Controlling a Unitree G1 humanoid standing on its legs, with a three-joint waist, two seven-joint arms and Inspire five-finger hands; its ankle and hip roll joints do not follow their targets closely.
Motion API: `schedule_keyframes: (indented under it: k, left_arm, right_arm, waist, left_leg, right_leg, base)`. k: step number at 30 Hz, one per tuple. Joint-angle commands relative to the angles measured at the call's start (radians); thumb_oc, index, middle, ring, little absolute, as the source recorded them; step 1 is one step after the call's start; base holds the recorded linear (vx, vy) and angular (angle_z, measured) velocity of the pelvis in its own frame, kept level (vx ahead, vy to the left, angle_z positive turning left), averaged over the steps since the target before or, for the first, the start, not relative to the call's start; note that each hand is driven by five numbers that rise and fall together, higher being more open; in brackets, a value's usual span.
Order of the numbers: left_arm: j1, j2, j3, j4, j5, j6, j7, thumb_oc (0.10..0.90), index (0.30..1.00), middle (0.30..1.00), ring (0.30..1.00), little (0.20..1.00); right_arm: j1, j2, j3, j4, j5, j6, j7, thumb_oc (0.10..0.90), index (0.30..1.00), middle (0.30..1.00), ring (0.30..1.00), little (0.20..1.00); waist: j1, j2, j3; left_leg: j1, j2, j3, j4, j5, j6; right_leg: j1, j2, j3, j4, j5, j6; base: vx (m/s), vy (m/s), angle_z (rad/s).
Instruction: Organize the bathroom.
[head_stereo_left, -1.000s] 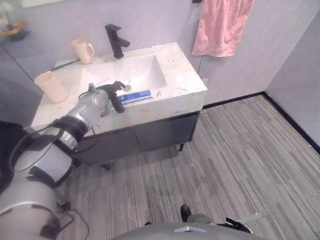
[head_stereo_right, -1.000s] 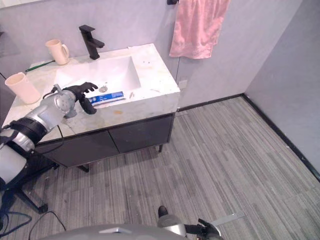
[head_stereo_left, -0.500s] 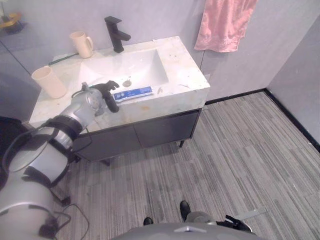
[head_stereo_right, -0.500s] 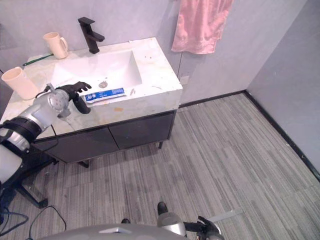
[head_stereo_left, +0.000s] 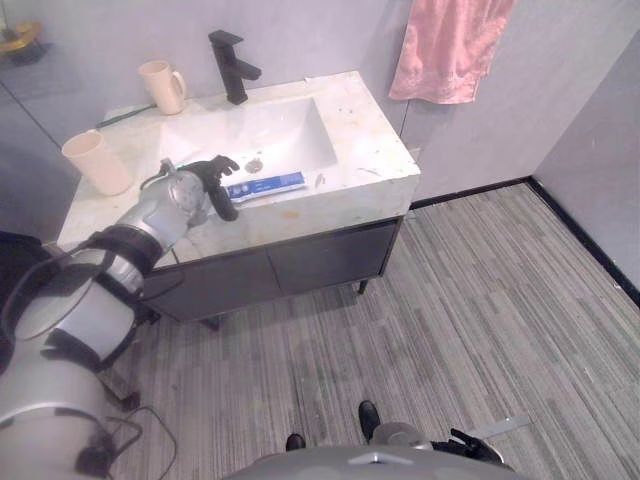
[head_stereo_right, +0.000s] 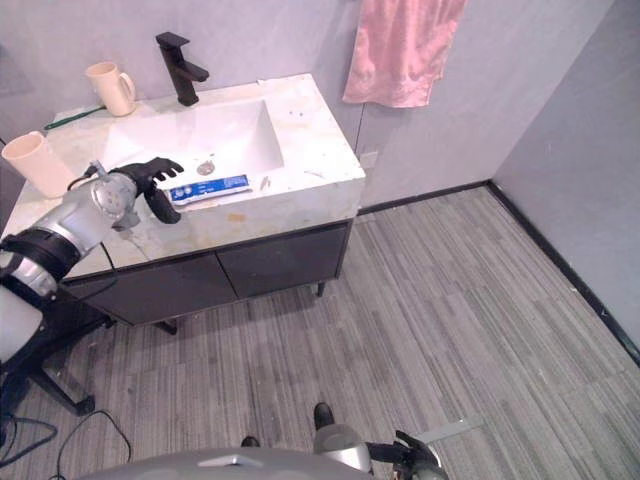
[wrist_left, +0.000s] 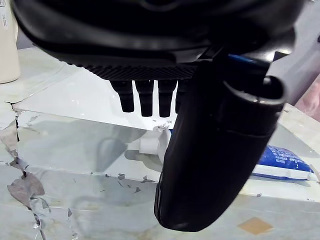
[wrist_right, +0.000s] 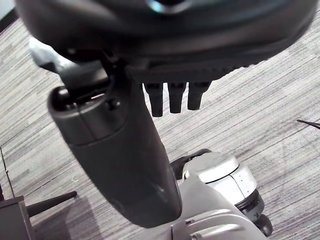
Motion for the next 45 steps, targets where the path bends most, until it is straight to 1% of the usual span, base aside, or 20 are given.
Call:
schedule_keyframes:
  k: [1, 7, 17, 22, 38, 45]
  left_arm:
    - [-0.312, 0.102, 0.015, 0.062, 0.009, -0.056, 0.066, 0.800, 0.900, 0.900, 0.900, 0.900]
    - [-0.331, 0.116, -0.012, 0.076, 0.000, -0.064, 0.027, 0.800, 0.900, 0.900, 0.900, 0.900]
    - [-0.331, 0.110, -0.011, 0.093, -0.012, -0.069, 0.026, 0.800, 0.900, 0.900, 0.900, 0.900]
    - [-0.331, 0.100, -0.011, 0.123, -0.017, -0.074, -0.001, 0.800, 0.900, 0.900, 0.900, 0.900]
    - [-0.321, 0.067, -0.014, 0.140, -0.009, -0.052, -0.037, 0.800, 0.900, 0.900, 0.900, 0.900]
    - [-0.311, 0.051, -0.015, 0.143, 0.016, -0.045, -0.041, 0.800, 0.900, 0.900, 0.900, 0.900]
  right_arm:
    - [-0.014, -0.031, 0.006, 0.021, 0.029, -0.031, -0.002, 0.800, 0.900, 0.900, 0.900, 0.900]
    - [-0.017, -0.034, 0.006, 0.024, 0.028, -0.026, -0.004, 0.800, 0.900, 0.900, 0.900, 0.900]
    - [-0.019, -0.035, 0.006, 0.028, 0.032, -0.028, -0.005, 0.800, 0.900, 0.900, 0.900, 0.900]
    - [-0.019, -0.035, 0.008, 0.025, 0.032, -0.027, -0.006, 0.800, 0.900, 0.900, 0.900, 0.900]
    - [-0.018, -0.030, 0.012, 0.025, 0.038, -0.025, -0.007, 0.800, 0.900, 0.900, 0.900, 0.900]
    - [-0.019, -0.027, 0.012, 0.028, 0.040, -0.026, -0.008, 0.800, 0.900, 0.900, 0.900, 0.900]
  waist:
    - [-0.009, 0.003, -0.035]
    - [-0.008, 0.009, -0.040]
    - [-0.010, 0.010, -0.043]
    - [-0.015, 0.011, -0.043]
    - [-0.025, 0.011, -0.037]
    - [-0.030, 0.014, -0.033]
  left_leg:
    - [-0.036, -0.069, 0.029, 0.081, -0.035, 0.088]
    - [-0.033, -0.072, 0.028, 0.076, -0.035, 0.089]
    - [-0.029, -0.073, 0.031, 0.072, -0.034, 0.088]
    - [-0.034, -0.071, 0.037, 0.078, -0.034, 0.087]
    - [-0.037, -0.070, 0.049, 0.083, -0.036, 0.090]
    - [-0.041, -0.069, 0.052, 0.089, -0.037, 0.091]
  right_leg:
    - [0.007, 0.004, -0.008, 0.105, -0.081, 0.024]
    - [0.011, 0.003, -0.009, 0.102, -0.082, 0.025]
    - [0.014, 0.003, -0.008, 0.096, -0.078, 0.026]
    - [0.008, 0.003, -0.005, 0.100, -0.078, 0.027]
    - [-0.002, 0.002, 0.000, 0.107, -0.076, 0.029]
    - [-0.008, 0.001, 0.001, 0.115, -0.077, 0.028]
  base:
    - [0.00, 0.000, 0.00]
    - [0.00, 0.000, 0.00]
    - [0.00, 0.000, 0.00]
    - [0.00, 0.001, -0.01]
    - [0.00, 0.000, 0.00]
    - [0.00, 0.000, 0.00]
